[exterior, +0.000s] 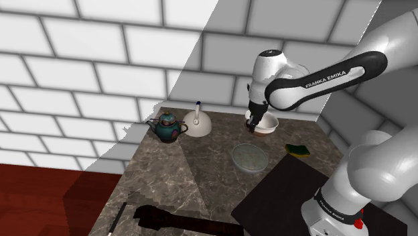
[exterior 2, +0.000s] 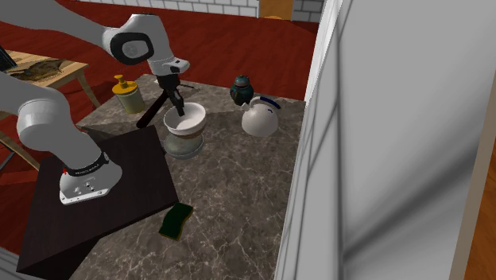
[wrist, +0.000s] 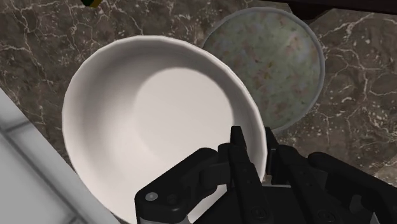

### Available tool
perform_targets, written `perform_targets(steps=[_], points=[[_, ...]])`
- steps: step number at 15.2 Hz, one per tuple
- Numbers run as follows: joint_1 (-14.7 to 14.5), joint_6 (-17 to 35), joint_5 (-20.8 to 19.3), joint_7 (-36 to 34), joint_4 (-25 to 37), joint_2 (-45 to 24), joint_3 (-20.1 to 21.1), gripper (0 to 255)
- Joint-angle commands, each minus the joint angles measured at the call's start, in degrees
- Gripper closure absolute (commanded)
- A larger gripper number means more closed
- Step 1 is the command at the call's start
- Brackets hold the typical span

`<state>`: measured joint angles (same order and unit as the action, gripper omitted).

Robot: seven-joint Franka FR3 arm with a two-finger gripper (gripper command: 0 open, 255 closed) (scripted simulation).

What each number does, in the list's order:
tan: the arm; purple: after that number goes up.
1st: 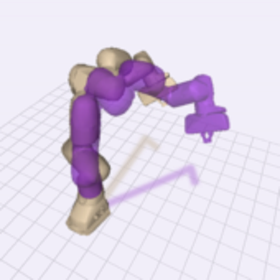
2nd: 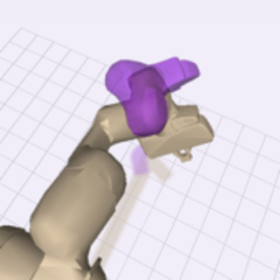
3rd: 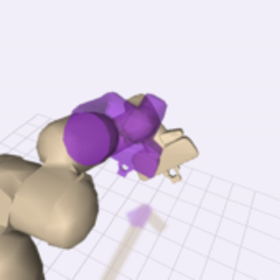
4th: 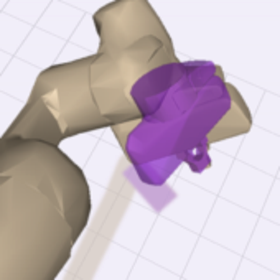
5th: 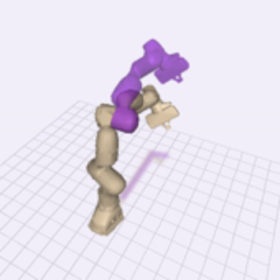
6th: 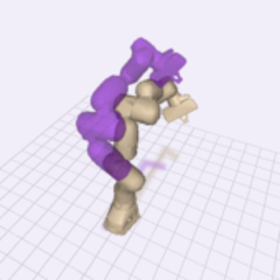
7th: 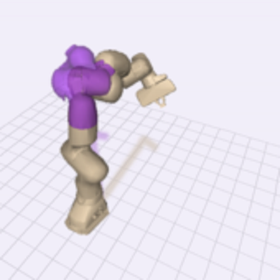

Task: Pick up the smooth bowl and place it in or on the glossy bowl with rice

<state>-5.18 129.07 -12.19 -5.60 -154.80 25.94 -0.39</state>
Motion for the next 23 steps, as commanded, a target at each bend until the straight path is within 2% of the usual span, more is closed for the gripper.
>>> perform_targets(steps=[1,4,20,23], points=[[-1.88,-1.07,1.51,-3.01,-1.36,1.96,2.37,255],[-5.09,-2.73,4.23,-7.76,-1.86,3.37,6.28,255],[-3.03,13.44,0.57,-11.99,-7.12,-7.79,7.65,255],[-2.96,13.79,0.44,-12.12,-7.18,-8.08,7.68,255]])
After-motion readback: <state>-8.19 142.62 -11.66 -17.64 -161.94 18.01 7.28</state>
